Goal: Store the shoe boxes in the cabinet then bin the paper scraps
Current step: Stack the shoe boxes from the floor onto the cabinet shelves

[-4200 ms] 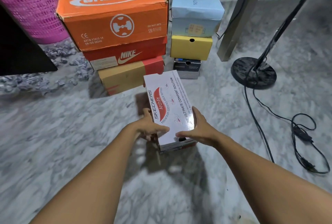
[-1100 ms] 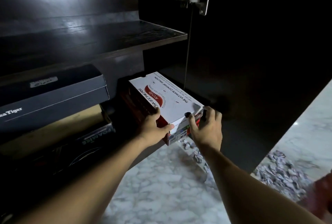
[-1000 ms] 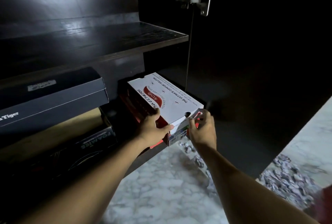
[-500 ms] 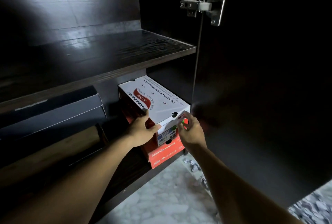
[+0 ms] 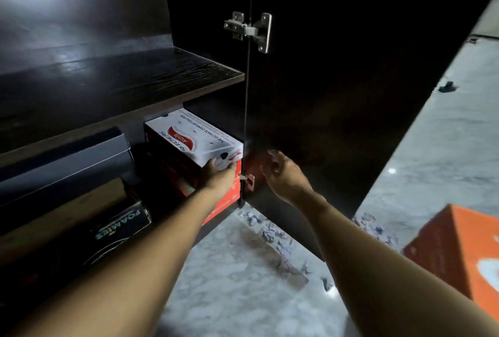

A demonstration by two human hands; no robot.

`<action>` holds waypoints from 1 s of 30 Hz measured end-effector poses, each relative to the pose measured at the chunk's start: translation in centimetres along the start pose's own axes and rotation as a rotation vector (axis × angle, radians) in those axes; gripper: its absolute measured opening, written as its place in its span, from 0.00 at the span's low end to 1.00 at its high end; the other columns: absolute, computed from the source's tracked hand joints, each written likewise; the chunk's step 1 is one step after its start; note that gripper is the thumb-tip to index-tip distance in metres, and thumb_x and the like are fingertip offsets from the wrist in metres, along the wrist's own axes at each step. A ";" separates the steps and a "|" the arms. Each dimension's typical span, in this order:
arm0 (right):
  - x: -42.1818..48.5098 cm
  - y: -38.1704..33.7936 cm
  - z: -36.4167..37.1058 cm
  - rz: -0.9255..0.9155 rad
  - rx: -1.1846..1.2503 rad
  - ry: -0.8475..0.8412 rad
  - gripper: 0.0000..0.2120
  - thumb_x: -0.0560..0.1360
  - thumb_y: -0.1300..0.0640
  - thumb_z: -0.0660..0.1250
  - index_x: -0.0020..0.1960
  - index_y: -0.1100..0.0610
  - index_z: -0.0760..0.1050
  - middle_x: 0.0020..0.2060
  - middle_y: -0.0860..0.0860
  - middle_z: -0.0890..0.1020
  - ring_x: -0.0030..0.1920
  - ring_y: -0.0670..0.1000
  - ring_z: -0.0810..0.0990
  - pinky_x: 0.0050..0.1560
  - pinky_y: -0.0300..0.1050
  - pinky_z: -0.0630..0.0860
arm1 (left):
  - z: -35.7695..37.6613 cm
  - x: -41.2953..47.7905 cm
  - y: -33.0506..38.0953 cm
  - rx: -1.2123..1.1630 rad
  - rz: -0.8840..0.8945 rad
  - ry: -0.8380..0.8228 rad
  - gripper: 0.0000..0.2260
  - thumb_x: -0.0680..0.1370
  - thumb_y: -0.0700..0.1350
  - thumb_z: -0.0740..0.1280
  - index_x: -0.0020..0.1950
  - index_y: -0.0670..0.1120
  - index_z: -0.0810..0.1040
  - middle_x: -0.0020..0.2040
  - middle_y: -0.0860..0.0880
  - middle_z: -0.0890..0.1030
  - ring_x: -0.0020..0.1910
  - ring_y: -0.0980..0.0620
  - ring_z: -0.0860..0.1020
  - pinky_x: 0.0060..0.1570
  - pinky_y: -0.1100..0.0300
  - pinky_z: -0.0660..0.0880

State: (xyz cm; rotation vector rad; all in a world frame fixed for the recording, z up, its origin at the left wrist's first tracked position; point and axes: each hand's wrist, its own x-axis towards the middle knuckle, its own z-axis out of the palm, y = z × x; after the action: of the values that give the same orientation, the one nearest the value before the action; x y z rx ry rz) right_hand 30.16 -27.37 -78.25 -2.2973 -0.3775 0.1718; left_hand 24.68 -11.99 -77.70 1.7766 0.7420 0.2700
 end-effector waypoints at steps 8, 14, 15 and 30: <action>-14.6 1.4 -7.7 0.123 -0.024 0.265 0.23 0.78 0.46 0.63 0.73 0.49 0.70 0.67 0.51 0.77 0.63 0.53 0.78 0.65 0.52 0.73 | 3.3 -13.4 5.1 -0.064 0.134 -0.313 0.20 0.79 0.50 0.66 0.70 0.46 0.71 0.57 0.48 0.76 0.54 0.49 0.76 0.60 0.52 0.75; -26.7 5.6 -14.3 0.290 -0.052 0.430 0.21 0.79 0.50 0.65 0.71 0.52 0.72 0.65 0.53 0.79 0.61 0.54 0.80 0.62 0.51 0.76 | 8.2 -22.9 4.8 -0.054 0.188 -0.580 0.17 0.78 0.51 0.66 0.65 0.49 0.75 0.50 0.50 0.81 0.44 0.50 0.79 0.49 0.51 0.79; -28.8 6.7 -15.4 0.327 -0.061 0.461 0.21 0.79 0.50 0.65 0.70 0.53 0.73 0.64 0.53 0.80 0.61 0.55 0.80 0.62 0.50 0.75 | 9.4 -24.7 4.8 -0.059 0.186 -0.619 0.17 0.78 0.50 0.67 0.65 0.47 0.75 0.54 0.48 0.81 0.47 0.49 0.80 0.52 0.50 0.78; -42.0 24.2 -25.1 0.717 -0.190 0.698 0.36 0.76 0.41 0.66 0.78 0.53 0.59 0.75 0.60 0.60 0.77 0.60 0.56 0.73 0.58 0.60 | 24.1 -33.3 -1.0 0.112 0.268 -0.656 0.33 0.78 0.54 0.66 0.78 0.54 0.53 0.74 0.49 0.66 0.70 0.44 0.68 0.67 0.46 0.68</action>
State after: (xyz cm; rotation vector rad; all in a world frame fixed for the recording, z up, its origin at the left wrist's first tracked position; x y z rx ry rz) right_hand 1.67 -73.91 -78.53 -2.4037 0.8173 -0.3267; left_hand 11.25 -50.75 -80.69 1.9127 0.0503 -0.1835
